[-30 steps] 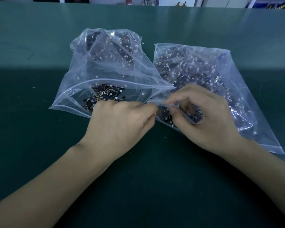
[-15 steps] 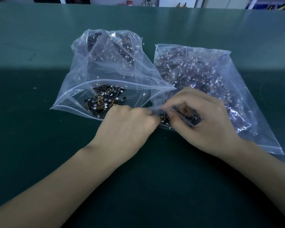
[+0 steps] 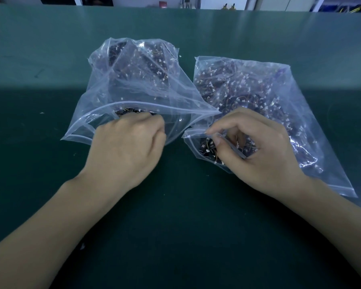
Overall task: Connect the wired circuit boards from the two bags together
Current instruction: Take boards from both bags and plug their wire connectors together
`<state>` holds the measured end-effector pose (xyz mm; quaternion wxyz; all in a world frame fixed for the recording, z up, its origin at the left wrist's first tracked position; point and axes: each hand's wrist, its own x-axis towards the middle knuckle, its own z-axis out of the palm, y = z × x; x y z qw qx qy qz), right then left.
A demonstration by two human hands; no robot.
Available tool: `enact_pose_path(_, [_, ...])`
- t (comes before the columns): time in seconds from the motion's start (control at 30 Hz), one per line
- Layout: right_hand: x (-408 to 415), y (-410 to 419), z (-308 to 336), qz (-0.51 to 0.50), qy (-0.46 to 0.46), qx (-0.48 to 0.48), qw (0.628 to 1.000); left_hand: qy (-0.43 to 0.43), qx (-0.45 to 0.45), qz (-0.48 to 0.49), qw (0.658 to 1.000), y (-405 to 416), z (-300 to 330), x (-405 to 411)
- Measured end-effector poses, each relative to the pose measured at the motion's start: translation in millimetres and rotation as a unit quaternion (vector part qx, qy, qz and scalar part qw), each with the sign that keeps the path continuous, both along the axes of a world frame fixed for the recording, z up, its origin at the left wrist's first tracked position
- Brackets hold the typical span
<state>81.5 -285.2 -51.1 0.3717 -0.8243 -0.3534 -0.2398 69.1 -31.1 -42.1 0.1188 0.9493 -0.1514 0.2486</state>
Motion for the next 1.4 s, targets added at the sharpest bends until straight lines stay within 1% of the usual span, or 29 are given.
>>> enact_pose_path(0.07, [-0.4, 0.0, 0.3, 0.001, 0.000, 0.000, 1.000, 0.007, 0.009, 0.029, 1.000, 7.2, -1.8, 5.0])
enact_pose_path(0.17, [-1.3, 0.7, 0.2, 0.000, 0.001, 0.001, 1.000, 0.049, 0.057, 0.085, 0.994, 15.7, -5.1, 11.5])
enact_pose_path(0.23, [-1.2, 0.5, -0.1, 0.002, 0.002, 0.002, 1.000, 0.067, 0.078, 0.097, 0.990, 19.7, -6.7, 13.8])
enact_pose_path(0.3, [-0.8, -0.1, 0.0, 0.004, 0.001, 0.004, 1.000, 0.064, 0.062, 0.090, 0.992, 23.1, -6.0, 14.6])
enact_pose_path(0.7, [-1.4, 0.4, 0.4, 0.003, 0.007, 0.000, 1.000, -0.046, -0.006, -0.015, 0.999, 21.7, -4.0, 11.5])
enact_pose_path(0.83, [-2.5, -0.4, 1.5, 0.011, 0.007, -0.008, 1.000, -0.077, -0.055, -0.070, 0.993, 17.6, -4.6, 11.1])
enact_pose_path(1.03, [-3.0, -1.3, 2.3, 0.005, 0.019, -0.017, 1.000, -0.090, -0.147, -0.158, 0.972, 2.5, -7.1, 5.2])
enact_pose_path(1.23, [-1.5, -2.3, 1.2, -0.003, 0.029, -0.022, 0.999, -0.119, -0.191, -0.206, 0.952, -9.1, -0.7, -5.1])
enact_pose_path(1.3, [-0.8, -2.2, 1.2, 0.009, 0.022, -0.024, 0.999, -0.107, -0.210, -0.218, 0.947, -12.9, 0.2, -8.9])
enact_pose_path(1.4, [0.6, -1.7, 0.7, 0.023, 0.012, -0.024, 0.999, -0.068, -0.248, -0.230, 0.939, -18.3, -1.6, -13.0])
